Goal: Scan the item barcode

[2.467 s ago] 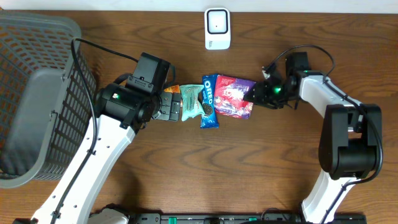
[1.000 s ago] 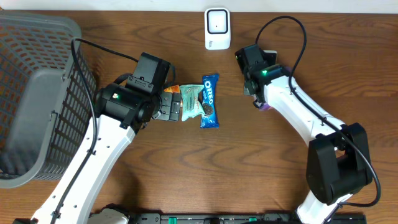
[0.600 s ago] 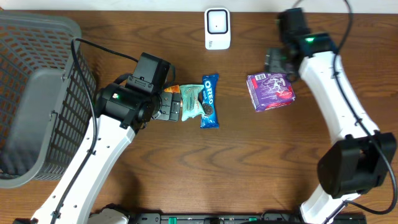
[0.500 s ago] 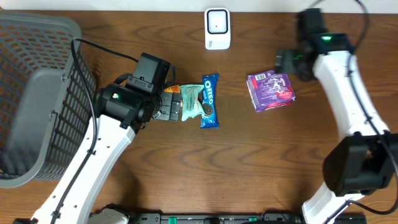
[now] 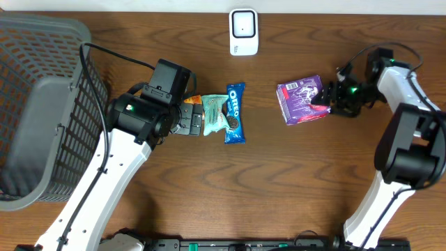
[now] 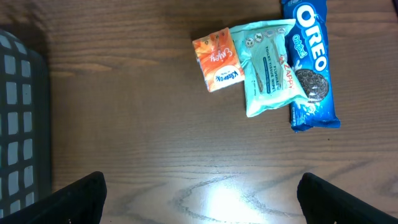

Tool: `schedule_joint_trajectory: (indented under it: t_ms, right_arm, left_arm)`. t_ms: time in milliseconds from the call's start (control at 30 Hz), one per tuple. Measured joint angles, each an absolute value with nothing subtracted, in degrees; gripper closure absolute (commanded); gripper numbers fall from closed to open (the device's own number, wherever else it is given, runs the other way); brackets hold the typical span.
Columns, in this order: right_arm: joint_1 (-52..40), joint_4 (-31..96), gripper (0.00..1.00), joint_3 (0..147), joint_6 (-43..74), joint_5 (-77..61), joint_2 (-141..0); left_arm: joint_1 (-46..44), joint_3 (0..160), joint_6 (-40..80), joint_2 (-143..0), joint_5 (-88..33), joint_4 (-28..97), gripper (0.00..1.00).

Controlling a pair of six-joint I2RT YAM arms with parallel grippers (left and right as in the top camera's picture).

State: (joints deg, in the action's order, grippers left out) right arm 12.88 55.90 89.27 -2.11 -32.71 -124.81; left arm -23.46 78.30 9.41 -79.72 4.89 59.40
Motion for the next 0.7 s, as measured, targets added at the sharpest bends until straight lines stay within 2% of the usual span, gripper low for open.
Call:
schedule_joint_trajectory:
  t_ms: [33,100,233,367,533,600,667,700]
  right_arm:
    - [13.02,55.86,0.38,89.27,-2.42,-35.4,-125.62]
    - [12.99,55.48,0.65,89.27,-3.25,-37.82,-126.23]
    - [13.04,55.31,0.68,89.27,-2.44,-40.1,-126.8]
    - [13.02,54.02,0.96,89.3,0.6,-41.04,-126.58]
    - [12.73,51.13,0.98,89.27,6.48,-39.29,-122.58]
    - [12.73,51.16,0.94,89.27,7.51,-37.17,-120.53]
    - [12.73,51.13,0.83,89.27,8.32,-35.57,-117.51]
    - [12.58,51.16,0.83,89.27,8.95,-35.07,-115.81]
  left_arm:
    - [-23.46,78.3,9.41,-79.72,4.89,59.4,0.02]
    - [-23.46,78.3,9.41,-79.72,4.89,59.4,0.02]
    - [-23.46,78.3,9.41,-79.72,4.89,59.4,0.02]
    - [-23.46,78.3,9.41,-79.72,4.89,59.37,0.02]
    - [-23.46,78.3,9.41,-79.72,4.89,59.4,0.02]
    - [-23.46,78.3,9.41,-79.72,4.89,59.4,0.02]
    - [-23.46,78.3,9.41,-79.72,4.89,59.4,0.02]
    - [-23.46,78.3,9.41,-79.72,4.89,59.4,0.02]
